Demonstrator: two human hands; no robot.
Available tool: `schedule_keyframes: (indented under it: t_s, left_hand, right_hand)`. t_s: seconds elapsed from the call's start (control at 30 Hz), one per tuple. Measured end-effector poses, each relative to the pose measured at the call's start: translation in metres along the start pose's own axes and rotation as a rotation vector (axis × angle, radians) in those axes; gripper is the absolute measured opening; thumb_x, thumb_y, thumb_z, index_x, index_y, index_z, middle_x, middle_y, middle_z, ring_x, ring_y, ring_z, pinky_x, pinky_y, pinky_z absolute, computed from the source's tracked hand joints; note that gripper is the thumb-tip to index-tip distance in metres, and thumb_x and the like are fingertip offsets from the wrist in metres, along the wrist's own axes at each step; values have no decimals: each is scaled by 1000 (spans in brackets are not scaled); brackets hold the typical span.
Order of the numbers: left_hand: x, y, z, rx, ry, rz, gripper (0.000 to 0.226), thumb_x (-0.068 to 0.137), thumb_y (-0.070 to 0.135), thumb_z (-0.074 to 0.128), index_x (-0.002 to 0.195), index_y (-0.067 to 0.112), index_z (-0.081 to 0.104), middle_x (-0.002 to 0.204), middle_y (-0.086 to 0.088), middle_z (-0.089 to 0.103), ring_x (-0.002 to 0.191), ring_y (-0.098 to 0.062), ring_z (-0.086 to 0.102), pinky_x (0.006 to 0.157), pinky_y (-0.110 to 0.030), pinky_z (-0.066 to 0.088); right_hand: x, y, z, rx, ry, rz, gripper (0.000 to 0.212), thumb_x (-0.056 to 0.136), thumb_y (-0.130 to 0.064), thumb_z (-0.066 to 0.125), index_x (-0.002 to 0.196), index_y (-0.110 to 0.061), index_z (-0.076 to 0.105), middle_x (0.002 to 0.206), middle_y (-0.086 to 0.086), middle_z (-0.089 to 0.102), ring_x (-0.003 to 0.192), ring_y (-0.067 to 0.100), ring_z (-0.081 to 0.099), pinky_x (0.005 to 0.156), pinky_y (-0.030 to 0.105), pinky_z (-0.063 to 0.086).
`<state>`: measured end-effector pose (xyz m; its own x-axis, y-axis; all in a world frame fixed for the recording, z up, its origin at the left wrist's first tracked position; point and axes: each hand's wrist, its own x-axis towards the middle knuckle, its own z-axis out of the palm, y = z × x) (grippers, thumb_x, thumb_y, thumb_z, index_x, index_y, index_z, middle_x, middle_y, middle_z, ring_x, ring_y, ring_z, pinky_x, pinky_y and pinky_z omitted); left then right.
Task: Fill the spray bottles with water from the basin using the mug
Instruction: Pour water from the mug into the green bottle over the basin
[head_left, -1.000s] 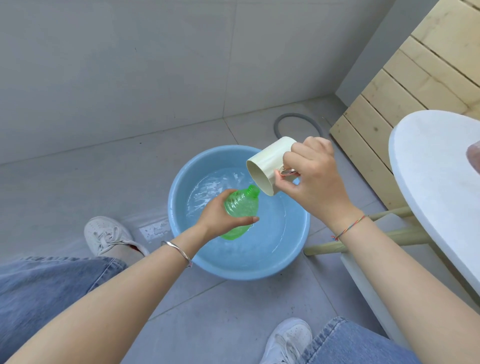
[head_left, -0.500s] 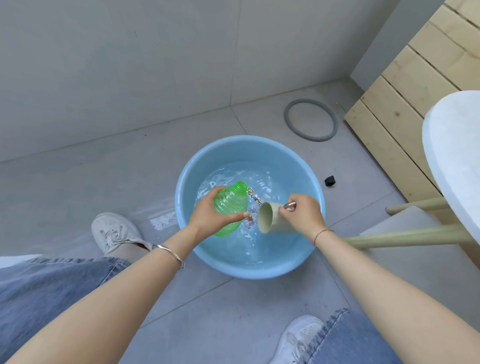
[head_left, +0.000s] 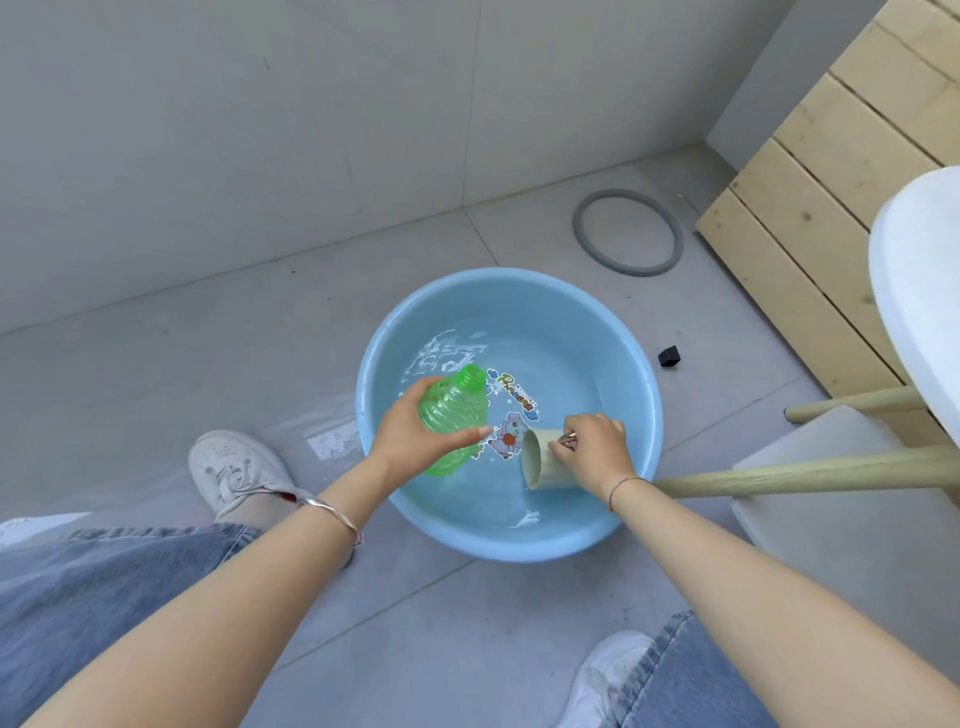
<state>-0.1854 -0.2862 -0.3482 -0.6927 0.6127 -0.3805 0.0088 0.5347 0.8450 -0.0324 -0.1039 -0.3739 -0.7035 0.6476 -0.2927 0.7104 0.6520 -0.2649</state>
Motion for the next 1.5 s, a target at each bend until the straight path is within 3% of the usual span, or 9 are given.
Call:
schedule_keyframes:
  t_s: [0.2,0.33,0.43,0.67,0.83,1.0,1.2,1.4,1.5]
  left_hand:
    - [1,-2,-3,9,6,3,82,58,50,90,128,33,53,125,14,60,116,-8,55,94,-21,40]
    - [-2,0,-6,3,14,8,81,58,48,91,128,32,53,124,14,60,116,-7,56,92,-19,39]
    - [-6,4,-10,-4,22,13,73,62,41,91,124,30,53,120,16,59,111,-5,55,87,-15,36]
    - [-14,11,-9,-5,34,45,88,59,46,91,134,32,49,131,15,55,121,-7,51,98,-22,39]
    - [-18,21,-3,34,8,70,87,55,52,91,130,31,52,125,11,61,118,-11,56,103,-32,44]
    - [-25,33,3,48,4,113,87,57,47,91,132,27,52,125,11,59,116,-10,54,95,-23,40]
    - [-29,42,10,81,9,143,83,56,48,91,129,30,54,120,12,62,114,-12,56,99,-31,45]
    - [-32,48,12,93,11,151,84,56,49,91,129,29,54,117,12,61,110,-12,56,94,-28,45]
    - [-32,48,13,104,27,150,84,55,50,91,128,30,55,118,12,62,112,-12,56,95,-29,46]
  right_hand:
    - [-2,-11,2,88,-39,0,42,85,-24,61,56,-23,30,63,-4,43,85,28,47,71,32,21]
    - [-4,-11,-8,400,36,120,39,79,-17,65,53,-20,36,53,-3,39,63,22,38,64,29,30]
    - [-6,-10,-23,649,51,203,38,75,-13,67,53,-16,36,53,-1,32,56,17,28,51,28,25]
    - [-10,-17,-71,1016,164,197,43,71,-11,70,50,-23,34,49,-8,34,71,16,43,71,29,33]
    - [-23,-28,-119,1039,284,97,40,74,-8,70,56,-18,36,61,2,37,72,16,49,62,23,36]
    - [-39,-35,-154,1017,358,-2,38,64,-21,70,49,-23,35,64,7,38,72,17,48,64,29,31]
    - [-54,-41,-176,777,472,-161,47,75,-8,71,55,-18,30,54,-1,28,50,7,24,47,20,21]
    - [-59,-43,-179,583,557,-235,40,68,-21,67,54,-20,30,52,-4,31,51,10,28,48,18,22]
    - [-60,-43,-178,524,584,-273,41,69,-18,68,55,-19,30,54,-4,32,55,12,33,51,16,25]
